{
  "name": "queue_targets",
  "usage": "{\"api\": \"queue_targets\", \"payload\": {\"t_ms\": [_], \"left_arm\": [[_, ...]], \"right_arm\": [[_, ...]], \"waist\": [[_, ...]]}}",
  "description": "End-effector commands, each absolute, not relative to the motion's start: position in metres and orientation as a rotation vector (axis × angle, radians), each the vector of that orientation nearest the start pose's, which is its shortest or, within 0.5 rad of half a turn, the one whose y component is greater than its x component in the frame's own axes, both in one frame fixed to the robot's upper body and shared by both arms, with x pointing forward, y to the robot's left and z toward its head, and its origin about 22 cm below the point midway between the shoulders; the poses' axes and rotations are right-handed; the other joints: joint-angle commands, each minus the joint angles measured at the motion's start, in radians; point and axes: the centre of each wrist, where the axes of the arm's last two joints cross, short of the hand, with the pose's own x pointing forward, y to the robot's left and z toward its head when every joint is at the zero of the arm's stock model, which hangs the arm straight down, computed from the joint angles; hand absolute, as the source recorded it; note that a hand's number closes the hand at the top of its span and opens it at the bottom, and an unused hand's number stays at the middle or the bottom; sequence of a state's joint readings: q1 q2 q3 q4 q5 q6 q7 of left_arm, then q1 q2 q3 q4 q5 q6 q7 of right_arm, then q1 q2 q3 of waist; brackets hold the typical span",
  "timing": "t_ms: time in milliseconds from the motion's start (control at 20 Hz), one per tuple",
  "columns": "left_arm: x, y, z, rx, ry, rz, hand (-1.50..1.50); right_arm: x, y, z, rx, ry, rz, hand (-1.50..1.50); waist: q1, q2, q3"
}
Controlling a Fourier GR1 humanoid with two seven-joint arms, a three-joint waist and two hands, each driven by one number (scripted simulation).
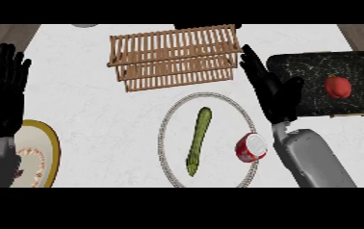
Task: Pick the can from the placemat and place it in the tiered shelf
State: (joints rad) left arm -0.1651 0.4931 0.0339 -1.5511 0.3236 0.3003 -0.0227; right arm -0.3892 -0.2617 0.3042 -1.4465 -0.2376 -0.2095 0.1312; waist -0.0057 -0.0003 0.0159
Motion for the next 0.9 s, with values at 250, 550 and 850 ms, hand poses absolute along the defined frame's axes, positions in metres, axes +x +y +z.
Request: {"api": "queue_targets", "payload": {"t_ms": [250, 550, 850], "left_arm": [[0.259, 0.290, 0.054, 0.327, -1.657, 0.030, 0.00], [0.251, 0.284, 0.064, 0.243, -1.603, 0.023, 0.00], [0.245, 0.275, 0.055, 0.252, -1.594, 0.047, 0.00]], "right_arm": [[0.312, -0.183, 0.099, 0.370, -1.687, 0.494, 1.50], [0.293, -0.244, 0.068, 0.367, -1.683, 0.159, -1.50], [0.282, -0.280, 0.134, 0.359, -1.643, 0.618, -1.50]], "waist": [[0.011, -0.001, -0.015], [0.003, -0.002, -0.015], [-0.002, -0.005, -0.017]]}}
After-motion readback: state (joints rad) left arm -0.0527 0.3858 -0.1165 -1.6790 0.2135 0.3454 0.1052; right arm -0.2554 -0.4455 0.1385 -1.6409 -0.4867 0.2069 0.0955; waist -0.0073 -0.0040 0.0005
